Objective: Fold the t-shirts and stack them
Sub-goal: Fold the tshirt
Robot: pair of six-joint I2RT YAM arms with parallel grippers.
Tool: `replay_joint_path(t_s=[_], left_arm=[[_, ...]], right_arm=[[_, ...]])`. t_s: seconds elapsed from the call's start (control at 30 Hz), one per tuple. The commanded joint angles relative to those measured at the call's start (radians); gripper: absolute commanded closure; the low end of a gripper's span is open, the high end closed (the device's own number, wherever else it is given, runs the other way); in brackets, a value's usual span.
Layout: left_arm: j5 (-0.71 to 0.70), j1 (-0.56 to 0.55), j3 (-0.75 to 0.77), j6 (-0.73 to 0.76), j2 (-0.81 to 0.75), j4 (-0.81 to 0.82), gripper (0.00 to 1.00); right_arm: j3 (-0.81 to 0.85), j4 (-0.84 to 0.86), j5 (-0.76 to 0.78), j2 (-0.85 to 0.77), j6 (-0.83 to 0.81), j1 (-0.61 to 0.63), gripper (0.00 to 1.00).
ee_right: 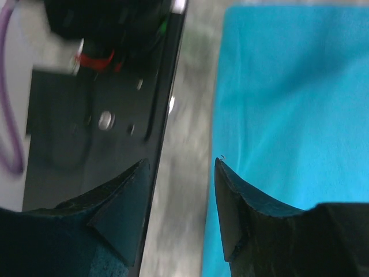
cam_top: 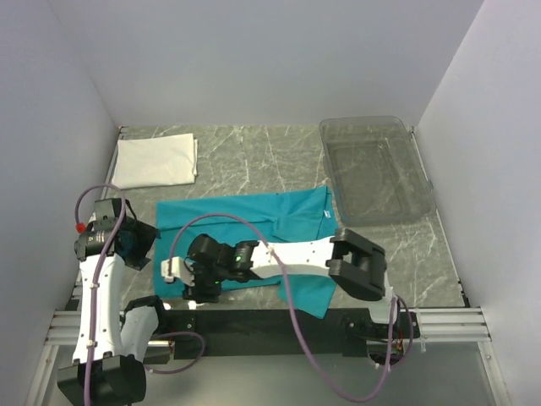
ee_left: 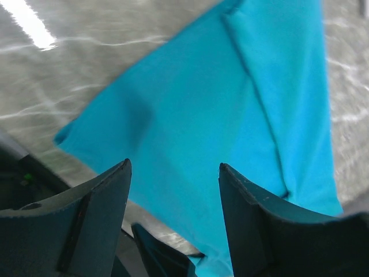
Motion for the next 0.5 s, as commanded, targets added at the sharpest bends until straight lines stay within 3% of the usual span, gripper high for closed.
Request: replay_joint_path(t_s=[0.0,0.17,0.37,0.47], left_arm=[[-0.121,-0.003,0.061,-0.096,-0.006,-0.114,0.33],[-0.178,-0.002,0.089,-0.132,-0.038,-0.163,0.32],[-0.342,-0.002,0.138,-0.262,-0.045,-0.293,0.32],[-0.342,-0.002,0.144,-0.293,-0.061,-0.294,0.32]], right_arm=[[0.104,0.069,0.067,0.074,0.087,0.022,0.44],[0.125,0.098,0.13,0.125,0.084,0.023,0.43],[0.18,0.041,0.192,0.203,0.065,0.025,0.44],[0.19,0.04,0.222,0.226,0.052,0.035,0.45]])
